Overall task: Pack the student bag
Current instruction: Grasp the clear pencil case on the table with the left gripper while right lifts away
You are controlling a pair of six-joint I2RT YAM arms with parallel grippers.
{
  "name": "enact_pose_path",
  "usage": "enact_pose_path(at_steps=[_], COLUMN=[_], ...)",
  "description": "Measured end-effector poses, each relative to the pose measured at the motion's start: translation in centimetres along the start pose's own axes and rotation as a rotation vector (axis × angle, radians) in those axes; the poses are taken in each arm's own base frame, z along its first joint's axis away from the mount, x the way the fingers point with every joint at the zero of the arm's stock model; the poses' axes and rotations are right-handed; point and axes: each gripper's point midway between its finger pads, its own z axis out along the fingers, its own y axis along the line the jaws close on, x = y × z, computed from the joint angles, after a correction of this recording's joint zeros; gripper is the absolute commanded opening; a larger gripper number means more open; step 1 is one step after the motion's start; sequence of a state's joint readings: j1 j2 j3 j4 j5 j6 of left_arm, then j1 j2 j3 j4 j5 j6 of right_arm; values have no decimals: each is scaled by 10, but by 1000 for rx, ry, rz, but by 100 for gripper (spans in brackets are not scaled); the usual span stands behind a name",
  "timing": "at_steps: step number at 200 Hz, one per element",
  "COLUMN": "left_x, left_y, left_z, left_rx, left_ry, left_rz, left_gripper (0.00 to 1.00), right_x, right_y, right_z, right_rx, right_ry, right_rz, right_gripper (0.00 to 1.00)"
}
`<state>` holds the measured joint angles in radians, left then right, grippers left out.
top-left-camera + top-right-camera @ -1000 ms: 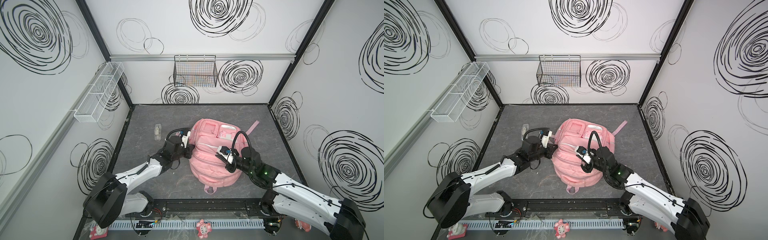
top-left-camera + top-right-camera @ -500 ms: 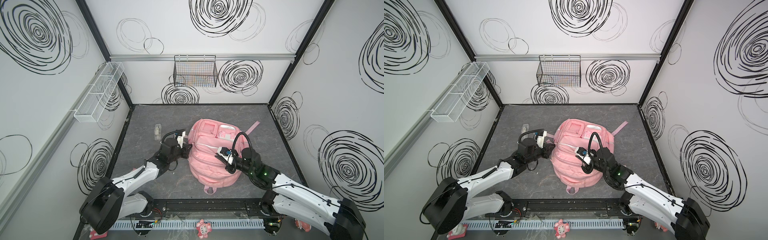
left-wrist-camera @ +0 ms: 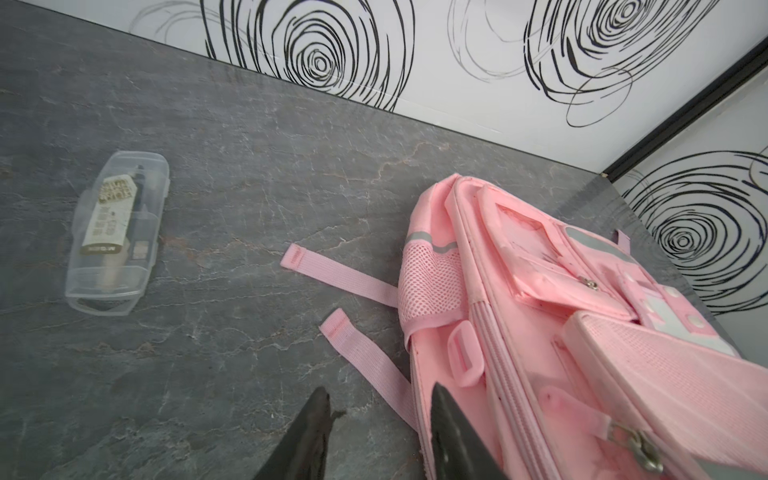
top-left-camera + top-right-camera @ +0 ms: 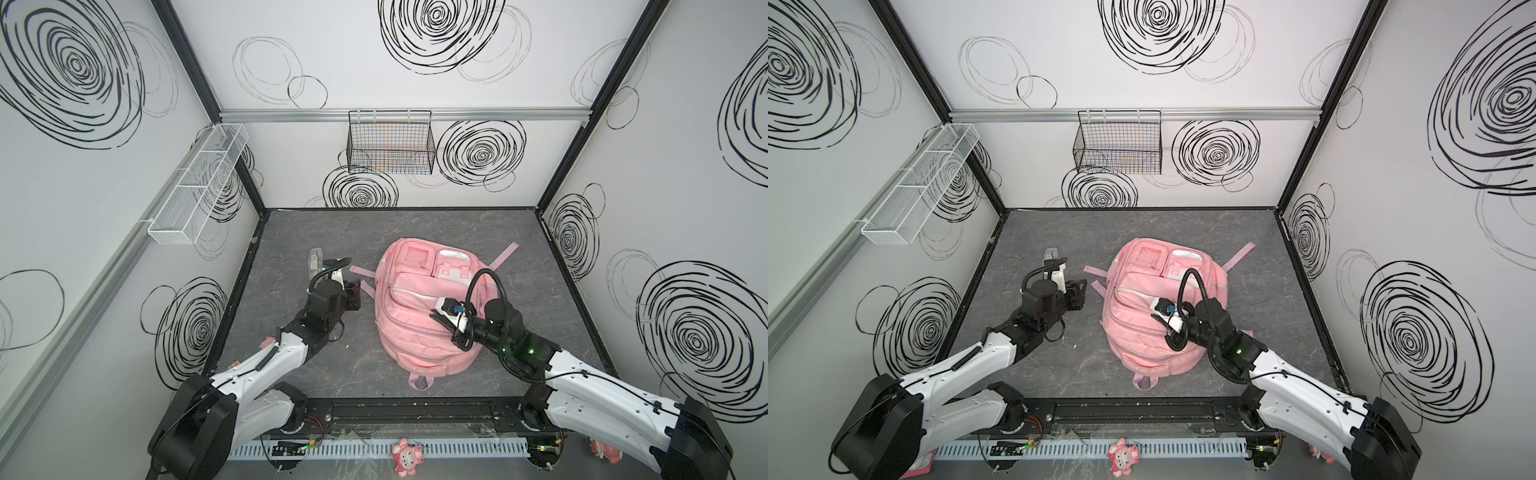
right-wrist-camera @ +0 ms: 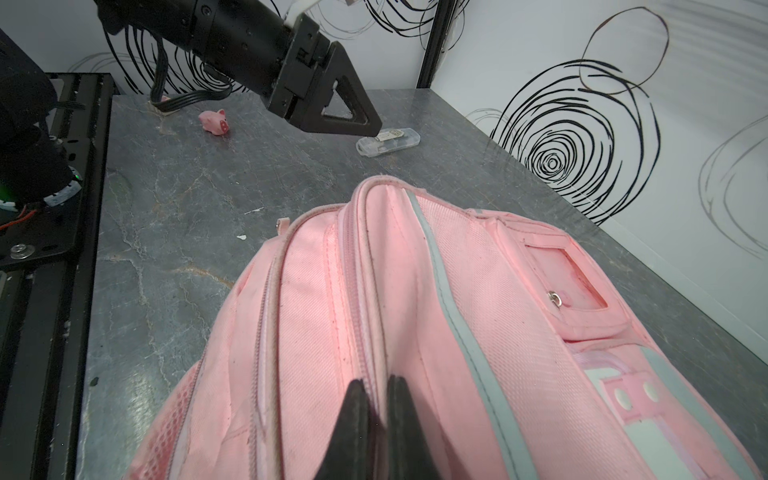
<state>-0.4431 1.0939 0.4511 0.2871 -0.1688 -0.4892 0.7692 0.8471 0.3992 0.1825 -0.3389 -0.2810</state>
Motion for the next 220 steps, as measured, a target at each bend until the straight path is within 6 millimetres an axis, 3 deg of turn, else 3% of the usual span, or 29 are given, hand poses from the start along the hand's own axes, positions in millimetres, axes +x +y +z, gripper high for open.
enact_pose_path(at_steps=[6,37,100,162,220], left_x=[-1,-5,-11,-22,-36], left_y=[1,8,30,53,84], left_z=[0,-3,-10,-13,-16], left_rx=[-8,-40,-123,-205,-290], left_ry=[-7,-30,-100,-163,-207], left_rz=[0,0,-14,-38,-72], left_gripper=[44,47,51,58,71], right_x=[0,0,-28,-39,-73], right_y=[0,1,2,2,-2], right_z=[0,1,-5,-5,-2], right_rx=[0,-6,-12,-23,-36], right_ry=[-3,-12,-123,-157,-213], right_rz=[-1,-2,-16,-15,4], right_gripper=[0,24,43,47,47])
